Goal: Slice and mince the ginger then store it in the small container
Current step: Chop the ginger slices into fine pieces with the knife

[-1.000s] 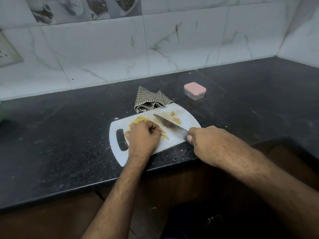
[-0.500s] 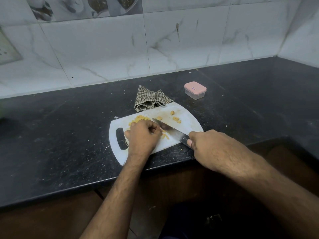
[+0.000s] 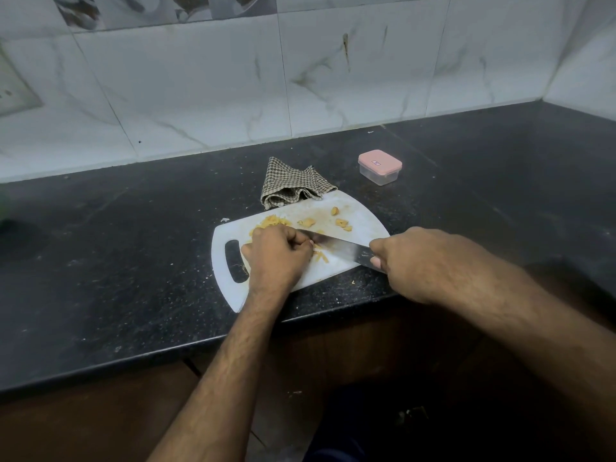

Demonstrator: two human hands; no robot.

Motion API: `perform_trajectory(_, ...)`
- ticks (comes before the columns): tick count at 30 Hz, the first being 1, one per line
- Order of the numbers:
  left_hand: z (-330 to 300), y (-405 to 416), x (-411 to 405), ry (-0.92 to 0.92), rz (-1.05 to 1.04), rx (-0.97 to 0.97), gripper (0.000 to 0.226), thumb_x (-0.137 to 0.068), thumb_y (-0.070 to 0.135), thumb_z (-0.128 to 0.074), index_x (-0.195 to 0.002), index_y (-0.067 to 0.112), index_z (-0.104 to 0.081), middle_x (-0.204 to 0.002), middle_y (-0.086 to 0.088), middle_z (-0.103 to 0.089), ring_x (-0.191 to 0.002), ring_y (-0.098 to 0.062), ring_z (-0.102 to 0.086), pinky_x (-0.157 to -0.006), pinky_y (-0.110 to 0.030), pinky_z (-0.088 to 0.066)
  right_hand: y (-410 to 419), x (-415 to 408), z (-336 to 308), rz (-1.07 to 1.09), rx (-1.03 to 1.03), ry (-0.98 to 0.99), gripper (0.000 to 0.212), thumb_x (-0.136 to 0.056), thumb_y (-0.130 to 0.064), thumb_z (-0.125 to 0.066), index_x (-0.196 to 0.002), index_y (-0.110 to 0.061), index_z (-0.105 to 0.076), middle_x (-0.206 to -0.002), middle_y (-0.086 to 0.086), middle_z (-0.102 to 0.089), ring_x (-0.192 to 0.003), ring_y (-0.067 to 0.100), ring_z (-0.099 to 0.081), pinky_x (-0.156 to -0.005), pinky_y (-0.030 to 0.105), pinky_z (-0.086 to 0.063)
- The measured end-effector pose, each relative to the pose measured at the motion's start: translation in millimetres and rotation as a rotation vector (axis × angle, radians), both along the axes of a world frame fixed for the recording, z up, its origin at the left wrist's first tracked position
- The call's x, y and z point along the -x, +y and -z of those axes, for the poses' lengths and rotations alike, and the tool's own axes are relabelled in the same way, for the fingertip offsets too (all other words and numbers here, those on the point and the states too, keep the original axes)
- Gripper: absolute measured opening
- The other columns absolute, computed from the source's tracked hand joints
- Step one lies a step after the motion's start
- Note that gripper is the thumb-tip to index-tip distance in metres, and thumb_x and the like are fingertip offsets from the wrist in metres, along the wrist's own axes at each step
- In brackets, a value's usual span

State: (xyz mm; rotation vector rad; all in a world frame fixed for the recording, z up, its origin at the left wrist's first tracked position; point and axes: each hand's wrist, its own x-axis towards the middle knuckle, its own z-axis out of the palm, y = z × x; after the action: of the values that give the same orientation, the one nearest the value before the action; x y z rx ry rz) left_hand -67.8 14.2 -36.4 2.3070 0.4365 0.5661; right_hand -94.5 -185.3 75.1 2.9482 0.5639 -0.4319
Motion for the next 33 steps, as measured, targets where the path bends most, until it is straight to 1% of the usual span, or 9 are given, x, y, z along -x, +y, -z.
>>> perform_trajectory(4,2,0,0,-0.004,-0.006,-0.004,0.024,-0.085,0.026,-0.073,-0.061,0.029,-0.069,-0.076,0.021,-0.069,-0.103,-0.02,-0.06,-0.091,-0.037,-0.02,4,-7,2,-0.037,0.051,-0.015,0.023,-0.107,-0.032,-0.035,-0.125,-0.027,-0.051,-0.08,0.0,-0.036,-0.088,0.027,-0.044,-0.076,0.039,-0.042)
perform_trajectory(7,3,0,1,0.007,-0.012,-0.008,0.021,-0.085,0.026,-0.07,-0.064,0.029,-0.069,-0.078,0.02,-0.07,-0.103,-0.019,-0.06,-0.09,-0.038,-0.02,4,-8,8,-0.05,0.035,0.013,0.024,-0.107,-0.031,-0.036,-0.127,-0.027,-0.048,-0.079,0.0,-0.035,-0.088,0.025,-0.046,-0.076,0.039,-0.043)
perform_trajectory(9,2,-1,1,0.006,-0.011,-0.033,0.019,-0.084,0.024,-0.066,-0.066,0.029,-0.069,-0.079,0.019,-0.07,-0.102,-0.018,-0.059,-0.088,-0.039,-0.021,-2,-4,18,-0.058,-0.024,0.013,0.021,-0.108,-0.031,-0.035,-0.123,-0.027,-0.047,-0.08,0.0,-0.04,-0.082,0.02,-0.049,-0.074,0.038,-0.044)
perform_trajectory(11,0,-4,1,0.006,-0.003,-0.051,0.017,-0.083,0.023,-0.062,-0.067,0.028,-0.068,-0.078,0.017,-0.07,-0.101,-0.017,-0.056,-0.087,-0.039,-0.02,-8,3,31,-0.059,-0.111,-0.048,0.017,-0.107,-0.03,-0.034,-0.117,-0.026,-0.047,-0.078,-0.002,-0.043,-0.074,0.018,-0.048,-0.069,0.037,-0.041)
perform_trajectory(15,-1,-4,5,0.002,-0.023,-0.062,0.012,-0.081,0.027,-0.063,-0.07,0.024,-0.066,-0.073,0.013,-0.067,-0.098,-0.017,-0.052,-0.085,-0.039,-0.022,-7,11,47,-0.041,-0.204,-0.117,0.016,-0.107,-0.031,-0.031,-0.114,-0.024,-0.044,-0.078,-0.003,-0.041,-0.08,0.022,-0.049,-0.068,0.038,-0.039)
perform_trajectory(20,-2,-7,8,-0.01,-0.022,-0.072,0.012,-0.082,0.03,-0.064,-0.072,0.025,-0.067,-0.075,0.015,-0.066,-0.098,-0.015,-0.047,-0.083,-0.038,-0.023,-15,5,41,0.01,-0.23,-0.121,0.026,-0.107,-0.04,-0.031,-0.113,-0.025,-0.052,-0.086,-0.001,-0.048,-0.081,0.023,-0.049,-0.071,0.037,-0.037)
perform_trajectory(25,-3,-5,8,-0.025,-0.035,-0.085,0.012,-0.083,0.031,-0.065,-0.073,0.027,-0.069,-0.078,0.015,-0.066,-0.097,-0.011,-0.045,-0.086,-0.038,-0.026,-13,-9,36,-0.026,-0.272,-0.277,0.031,-0.107,-0.045,-0.029,-0.11,-0.024,-0.051,-0.088,0.0,-0.055,-0.079,0.024,-0.052,-0.067,0.036,-0.039)
perform_trajectory(29,-4,-8,8,-0.014,-0.027,-0.092,0.012,-0.084,0.03,-0.065,-0.074,0.027,-0.07,-0.08,0.015,-0.066,-0.098,-0.01,-0.046,-0.083,-0.036,-0.023,-9,-25,46,-0.054,-0.265,-0.407,0.032,-0.106,-0.049,-0.03,-0.114,-0.024,-0.048,-0.09,0.002,-0.061,-0.074,0.026,-0.052,-0.062,0.036,-0.038)
perform_trajectory(33,-5,-7,7,-0.009,-0.017,-0.106,0.009,-0.083,0.03,-0.066,-0.076,0.029,-0.071,-0.081,0.017,-0.066,-0.098,-0.009,-0.047,-0.081,-0.035,-0.022,2,-49,63,-0.08,-0.296,-0.476,0.032,-0.105,-0.052,-0.029,-0.112,-0.025,-0.045,-0.09,0.0,-0.065,-0.077,0.028,-0.062,-0.06,0.035,-0.039)
